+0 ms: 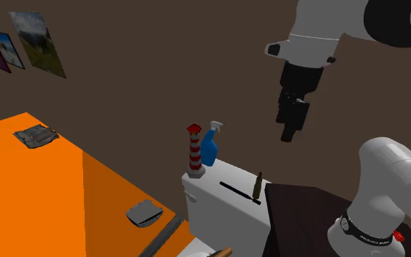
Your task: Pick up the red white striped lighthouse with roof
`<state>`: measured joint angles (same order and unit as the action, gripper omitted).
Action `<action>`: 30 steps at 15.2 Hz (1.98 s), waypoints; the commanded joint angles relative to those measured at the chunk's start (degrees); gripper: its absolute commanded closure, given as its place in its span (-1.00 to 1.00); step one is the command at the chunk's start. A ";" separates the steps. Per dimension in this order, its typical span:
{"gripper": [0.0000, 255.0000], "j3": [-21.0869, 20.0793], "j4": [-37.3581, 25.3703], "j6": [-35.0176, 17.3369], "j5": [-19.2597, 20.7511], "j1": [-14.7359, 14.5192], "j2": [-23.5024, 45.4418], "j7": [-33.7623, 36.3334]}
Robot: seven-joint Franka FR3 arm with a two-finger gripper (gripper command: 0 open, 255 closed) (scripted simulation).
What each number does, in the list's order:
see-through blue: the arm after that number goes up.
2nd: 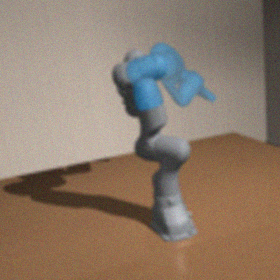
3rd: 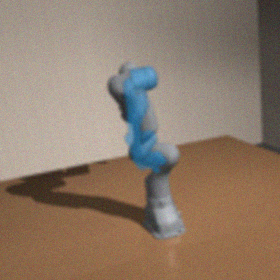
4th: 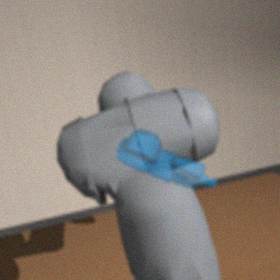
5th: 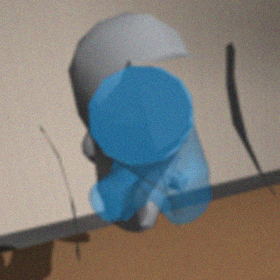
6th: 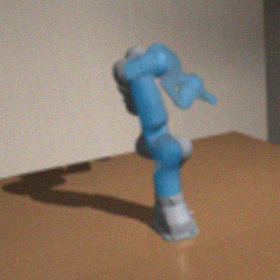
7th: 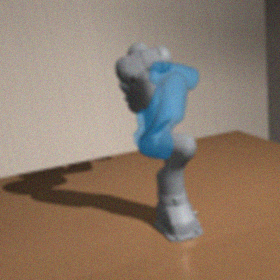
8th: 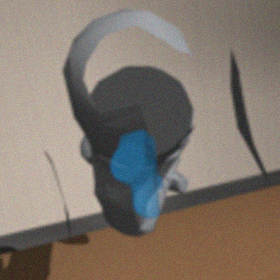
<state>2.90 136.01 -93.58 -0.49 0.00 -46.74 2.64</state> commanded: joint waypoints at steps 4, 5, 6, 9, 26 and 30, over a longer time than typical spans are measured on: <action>-1.00 3.54 1.97 -5.92 0.79 0.84 1.97 -3.10; -1.00 4.73 2.46 -7.91 0.96 1.08 2.81 -4.16; -1.00 5.95 2.87 -9.89 1.08 1.28 3.75 -5.23; -1.00 9.66 3.57 -15.79 1.02 1.67 7.10 -8.60; -1.00 34.15 -8.15 -39.15 -22.39 -6.12 38.79 -39.34; -1.00 37.68 -15.43 -37.77 -36.50 -6.09 50.00 -50.61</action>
<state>39.82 122.60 -131.80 -32.86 -6.27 0.17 -44.81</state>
